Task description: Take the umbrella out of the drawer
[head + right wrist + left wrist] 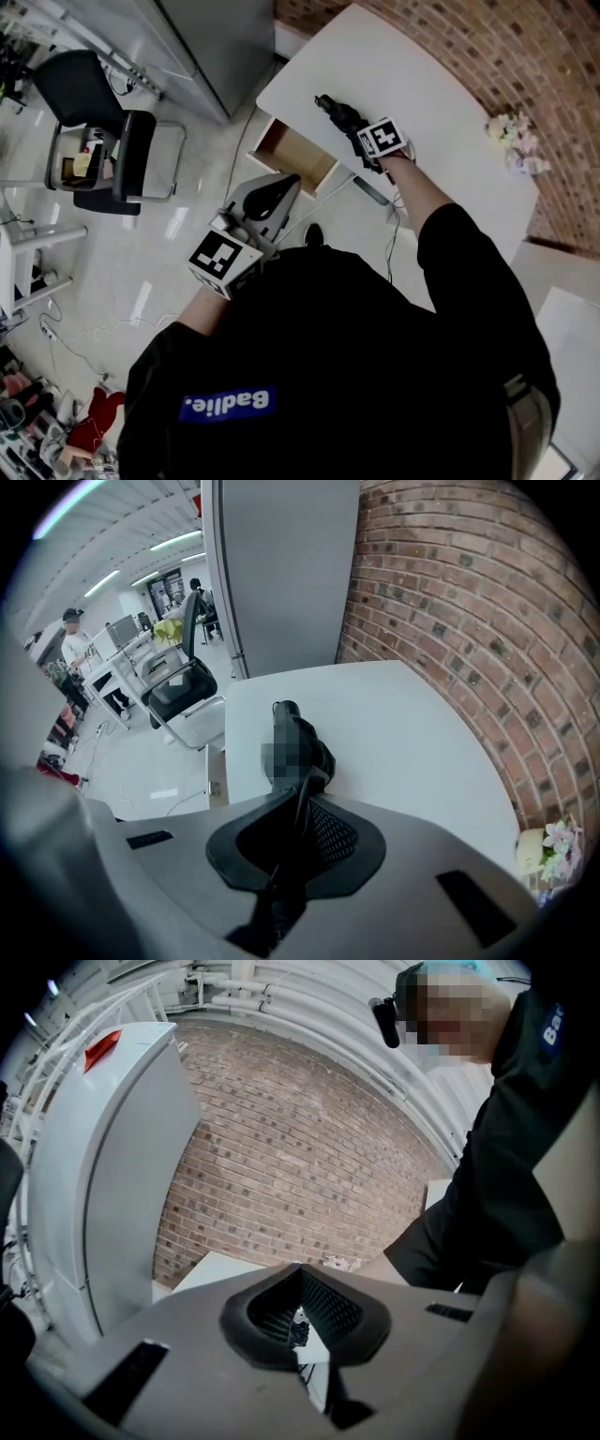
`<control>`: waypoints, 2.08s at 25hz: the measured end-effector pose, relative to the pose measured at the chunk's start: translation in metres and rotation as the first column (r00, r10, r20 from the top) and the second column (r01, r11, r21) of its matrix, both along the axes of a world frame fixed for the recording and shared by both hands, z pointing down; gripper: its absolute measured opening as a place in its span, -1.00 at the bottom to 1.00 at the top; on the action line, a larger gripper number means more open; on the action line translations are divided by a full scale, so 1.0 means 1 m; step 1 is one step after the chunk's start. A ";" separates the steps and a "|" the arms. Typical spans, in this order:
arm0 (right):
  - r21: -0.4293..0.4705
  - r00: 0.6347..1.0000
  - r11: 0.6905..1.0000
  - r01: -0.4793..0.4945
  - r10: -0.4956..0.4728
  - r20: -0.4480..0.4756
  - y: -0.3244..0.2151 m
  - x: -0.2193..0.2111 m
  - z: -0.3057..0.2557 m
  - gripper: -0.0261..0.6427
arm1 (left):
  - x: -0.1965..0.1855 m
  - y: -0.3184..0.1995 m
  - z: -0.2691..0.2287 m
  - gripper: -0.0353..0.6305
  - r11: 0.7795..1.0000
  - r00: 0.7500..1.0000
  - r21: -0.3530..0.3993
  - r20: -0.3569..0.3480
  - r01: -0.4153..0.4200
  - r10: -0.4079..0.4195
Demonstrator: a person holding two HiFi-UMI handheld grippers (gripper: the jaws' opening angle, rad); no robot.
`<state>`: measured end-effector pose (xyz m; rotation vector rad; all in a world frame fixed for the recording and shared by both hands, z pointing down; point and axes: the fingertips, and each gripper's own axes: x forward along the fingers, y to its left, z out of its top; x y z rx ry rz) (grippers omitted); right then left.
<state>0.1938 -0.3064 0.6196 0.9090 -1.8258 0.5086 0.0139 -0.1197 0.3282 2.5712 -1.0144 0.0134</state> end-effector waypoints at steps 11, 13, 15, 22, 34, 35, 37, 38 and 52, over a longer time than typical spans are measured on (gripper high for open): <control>0.019 0.997 1.000 -0.016 0.014 0.077 0.000 0.004 0.021 -0.73 | 0.011 0.013 0.003 -0.90 0.999 0.999 -0.020 0.037 0.027 -0.026; 0.035 0.998 0.999 -0.031 0.030 0.053 0.000 0.011 0.021 -0.68 | 0.013 0.016 0.003 -0.90 1.000 0.999 -0.017 0.043 0.026 -0.025; 0.040 0.998 0.999 -0.035 0.032 0.060 0.002 0.011 0.021 -0.63 | 0.014 0.019 0.003 -0.90 1.000 0.999 -0.014 0.042 0.026 -0.025; 0.054 0.995 0.998 -0.043 0.038 0.097 0.011 0.013 0.011 -0.25 | 0.016 0.026 -0.002 -0.90 1.000 0.999 0.000 0.033 0.025 -0.025; 0.208 0.988 0.978 -0.003 -0.030 0.154 0.040 -0.009 -0.057 -0.18 | 0.019 0.030 -0.012 -0.90 1.000 1.000 0.030 -0.001 0.003 -0.003; 0.221 0.987 0.975 0.003 -0.038 0.155 0.044 -0.010 -0.063 -0.18 | 0.020 0.030 -0.012 -0.90 0.999 1.000 0.032 -0.002 -0.001 0.001; 0.233 0.986 0.972 0.017 -0.056 0.160 0.053 -0.014 -0.073 -0.18 | 0.021 0.031 -0.014 -0.90 0.999 1.000 0.034 -0.005 -0.007 0.007; 0.237 0.984 0.971 0.026 -0.067 0.164 0.058 -0.017 -0.078 -0.18 | 0.021 0.031 -0.014 -0.90 0.999 1.000 0.033 -0.007 -0.008 0.009; 0.302 0.923 0.953 0.003 -0.118 0.365 0.121 -0.048 -0.146 -0.18 | 0.021 0.024 -0.010 -0.90 1.000 1.000 0.019 -0.028 -0.008 0.008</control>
